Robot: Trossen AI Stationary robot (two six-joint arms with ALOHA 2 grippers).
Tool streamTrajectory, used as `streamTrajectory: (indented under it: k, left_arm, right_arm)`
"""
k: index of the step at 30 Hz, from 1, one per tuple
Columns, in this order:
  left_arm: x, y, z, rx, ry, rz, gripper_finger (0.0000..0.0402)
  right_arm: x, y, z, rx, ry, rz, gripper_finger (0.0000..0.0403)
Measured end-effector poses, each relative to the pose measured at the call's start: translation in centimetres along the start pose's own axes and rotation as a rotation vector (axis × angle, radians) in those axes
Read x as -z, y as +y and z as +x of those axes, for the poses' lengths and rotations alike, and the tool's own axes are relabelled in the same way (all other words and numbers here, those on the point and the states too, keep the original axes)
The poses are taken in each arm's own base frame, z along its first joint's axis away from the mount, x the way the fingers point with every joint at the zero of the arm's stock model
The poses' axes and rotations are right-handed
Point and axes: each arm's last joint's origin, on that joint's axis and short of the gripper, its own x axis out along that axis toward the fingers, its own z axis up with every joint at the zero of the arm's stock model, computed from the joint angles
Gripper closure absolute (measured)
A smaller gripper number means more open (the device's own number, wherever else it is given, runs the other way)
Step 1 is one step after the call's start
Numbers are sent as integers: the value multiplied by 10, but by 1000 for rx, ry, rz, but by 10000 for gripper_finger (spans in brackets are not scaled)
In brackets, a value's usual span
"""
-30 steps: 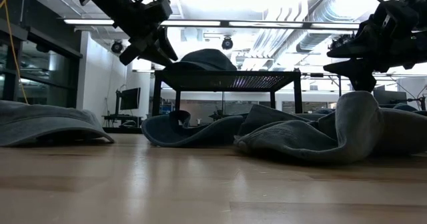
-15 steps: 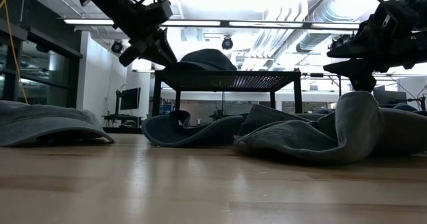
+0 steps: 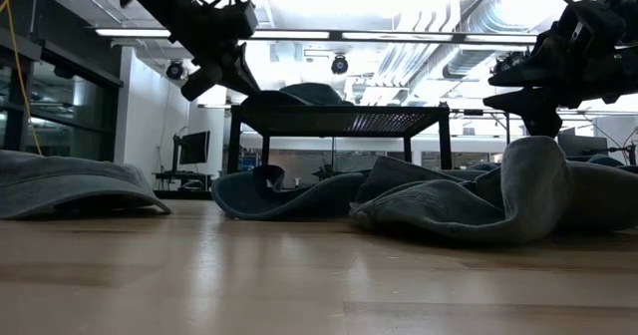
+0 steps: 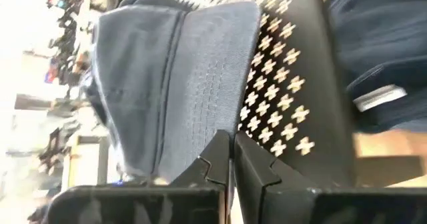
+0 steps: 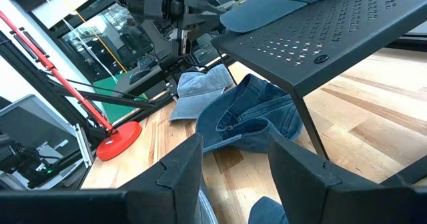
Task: Pick & Place hat
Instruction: Put the top blue cap on the shelf
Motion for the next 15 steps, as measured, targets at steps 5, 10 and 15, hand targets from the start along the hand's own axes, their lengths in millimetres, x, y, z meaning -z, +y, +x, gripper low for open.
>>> streamTrajectory:
  k: [5,10,15]
  left_arm:
    - [-7,16,-5,-93,41,-34,400]
    - [-18,34,-14,-151,42,-136,401]
    - [-30,40,-21,-181,83,-184,401]
  right_arm:
    - [0,0,0,0,0,0,242]
    - [0,0,0,0,0,0,240]
    - [0,0,0,0,0,0,242]
